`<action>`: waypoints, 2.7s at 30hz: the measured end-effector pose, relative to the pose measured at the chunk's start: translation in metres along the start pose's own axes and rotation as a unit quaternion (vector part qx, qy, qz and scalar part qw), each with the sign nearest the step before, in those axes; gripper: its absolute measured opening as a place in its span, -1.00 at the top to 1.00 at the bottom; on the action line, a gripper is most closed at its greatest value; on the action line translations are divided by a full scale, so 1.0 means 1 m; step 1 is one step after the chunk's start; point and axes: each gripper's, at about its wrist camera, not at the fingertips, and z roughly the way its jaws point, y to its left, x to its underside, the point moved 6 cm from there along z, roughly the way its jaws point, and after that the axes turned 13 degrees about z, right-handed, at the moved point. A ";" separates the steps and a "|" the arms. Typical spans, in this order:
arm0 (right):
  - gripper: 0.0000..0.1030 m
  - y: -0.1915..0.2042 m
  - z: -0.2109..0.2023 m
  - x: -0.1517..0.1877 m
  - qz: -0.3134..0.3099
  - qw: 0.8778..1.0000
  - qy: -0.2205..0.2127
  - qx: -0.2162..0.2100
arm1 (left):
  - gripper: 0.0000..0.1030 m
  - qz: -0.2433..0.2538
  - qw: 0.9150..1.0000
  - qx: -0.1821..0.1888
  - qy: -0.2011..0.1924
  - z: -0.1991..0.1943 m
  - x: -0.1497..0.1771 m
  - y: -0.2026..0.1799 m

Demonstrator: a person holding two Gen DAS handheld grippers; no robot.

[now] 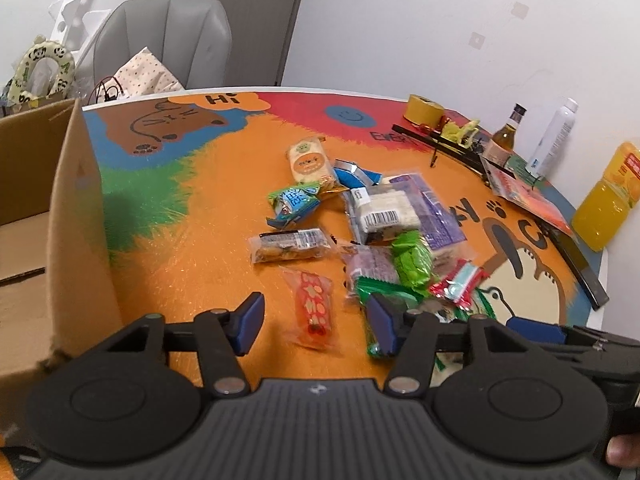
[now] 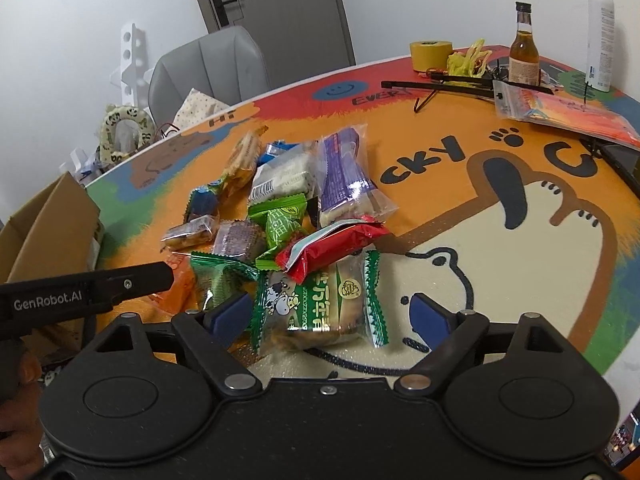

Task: Organize snacks
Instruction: 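Grasp the small orange packet with the left tool while the right tool grasps the green bread packet, then carry both packets over the cardboard box and open both tools to drop them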

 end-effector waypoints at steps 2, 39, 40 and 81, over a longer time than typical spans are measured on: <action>-0.68 0.002 0.005 0.001 -0.006 1.000 0.004 0.003 | -0.06 -0.004 1.000 -0.001 0.002 0.006 0.000 0.002; 0.05 0.016 -0.041 -0.003 -0.011 0.998 -0.060 -0.035 | 0.75 -0.014 1.000 -0.005 -0.028 -0.036 0.007 0.009; 0.05 0.018 -0.043 -0.004 -0.011 0.997 -0.062 -0.038 | 0.75 -0.014 0.999 -0.005 -0.033 -0.039 0.006 0.010; 0.05 0.160 -0.059 -0.010 -0.087 0.983 -0.085 -0.135 | 0.75 -0.059 0.990 -0.070 -0.109 -0.140 -0.007 0.111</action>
